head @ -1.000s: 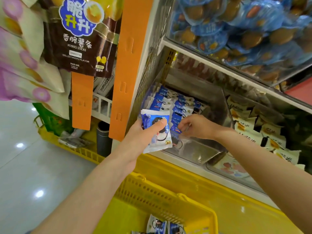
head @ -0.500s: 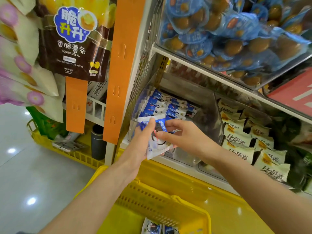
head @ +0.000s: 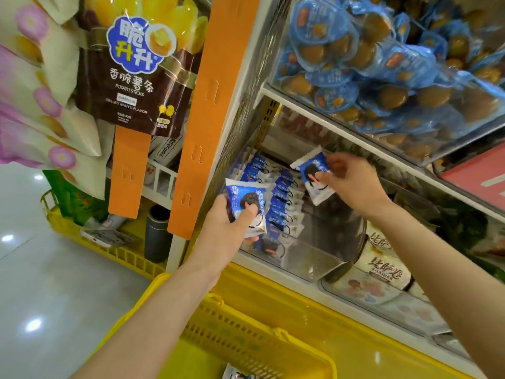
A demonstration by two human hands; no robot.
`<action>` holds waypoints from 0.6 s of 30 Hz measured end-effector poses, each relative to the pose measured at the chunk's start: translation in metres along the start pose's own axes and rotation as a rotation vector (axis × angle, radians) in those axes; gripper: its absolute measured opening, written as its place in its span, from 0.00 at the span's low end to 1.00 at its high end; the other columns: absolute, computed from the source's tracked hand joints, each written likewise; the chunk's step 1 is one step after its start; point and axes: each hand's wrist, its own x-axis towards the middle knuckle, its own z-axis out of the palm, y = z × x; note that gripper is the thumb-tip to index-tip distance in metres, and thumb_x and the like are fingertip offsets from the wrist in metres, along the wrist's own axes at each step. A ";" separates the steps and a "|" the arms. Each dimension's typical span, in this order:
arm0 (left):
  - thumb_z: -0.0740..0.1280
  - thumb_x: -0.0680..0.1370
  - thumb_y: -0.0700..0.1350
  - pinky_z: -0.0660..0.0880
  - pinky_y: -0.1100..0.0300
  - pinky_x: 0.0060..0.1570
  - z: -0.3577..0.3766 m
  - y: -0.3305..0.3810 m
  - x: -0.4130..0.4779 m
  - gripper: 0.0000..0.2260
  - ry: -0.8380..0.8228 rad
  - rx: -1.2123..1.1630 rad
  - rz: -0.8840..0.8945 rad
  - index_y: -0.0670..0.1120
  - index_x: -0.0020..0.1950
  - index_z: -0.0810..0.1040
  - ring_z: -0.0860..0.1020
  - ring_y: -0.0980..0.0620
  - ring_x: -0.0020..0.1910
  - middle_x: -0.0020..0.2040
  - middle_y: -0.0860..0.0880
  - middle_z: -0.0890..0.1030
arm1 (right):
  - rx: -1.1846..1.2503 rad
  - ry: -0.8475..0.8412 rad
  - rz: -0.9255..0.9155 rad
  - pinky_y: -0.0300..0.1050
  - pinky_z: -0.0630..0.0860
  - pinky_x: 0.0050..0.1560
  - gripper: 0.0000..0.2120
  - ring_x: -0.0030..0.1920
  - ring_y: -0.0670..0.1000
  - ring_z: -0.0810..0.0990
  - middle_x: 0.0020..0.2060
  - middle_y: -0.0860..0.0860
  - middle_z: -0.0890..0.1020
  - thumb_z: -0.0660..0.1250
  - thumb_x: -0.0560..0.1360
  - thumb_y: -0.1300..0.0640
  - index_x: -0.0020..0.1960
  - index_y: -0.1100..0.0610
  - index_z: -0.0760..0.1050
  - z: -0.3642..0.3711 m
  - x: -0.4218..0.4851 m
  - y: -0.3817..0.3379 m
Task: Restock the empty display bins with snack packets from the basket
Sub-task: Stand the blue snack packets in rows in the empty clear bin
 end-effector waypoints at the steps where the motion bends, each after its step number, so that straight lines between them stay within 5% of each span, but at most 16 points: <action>1: 0.65 0.78 0.45 0.74 0.72 0.32 -0.002 0.001 0.002 0.04 -0.002 0.012 0.008 0.53 0.50 0.72 0.80 0.63 0.40 0.47 0.54 0.80 | -0.127 -0.025 -0.007 0.38 0.69 0.47 0.14 0.46 0.46 0.75 0.46 0.47 0.77 0.69 0.74 0.55 0.59 0.56 0.75 0.002 0.009 0.007; 6: 0.66 0.76 0.46 0.74 0.72 0.36 -0.004 0.002 0.013 0.05 -0.024 -0.011 0.017 0.54 0.51 0.73 0.78 0.64 0.45 0.48 0.57 0.80 | -0.457 -0.184 0.077 0.54 0.72 0.61 0.18 0.61 0.60 0.74 0.62 0.59 0.76 0.65 0.76 0.56 0.66 0.58 0.71 0.021 0.039 0.030; 13: 0.66 0.76 0.46 0.75 0.67 0.46 0.003 0.004 0.028 0.09 -0.074 -0.061 0.037 0.48 0.56 0.75 0.80 0.59 0.48 0.50 0.52 0.82 | -0.576 -0.171 0.140 0.50 0.72 0.52 0.11 0.54 0.61 0.77 0.55 0.63 0.78 0.65 0.76 0.63 0.56 0.66 0.75 0.047 0.064 0.044; 18: 0.67 0.76 0.48 0.74 0.66 0.48 0.003 0.002 0.037 0.11 -0.092 -0.039 0.032 0.48 0.57 0.75 0.79 0.57 0.51 0.52 0.53 0.81 | -0.590 -0.262 0.152 0.45 0.70 0.52 0.11 0.53 0.56 0.76 0.56 0.59 0.78 0.64 0.76 0.63 0.58 0.62 0.75 0.069 0.076 0.066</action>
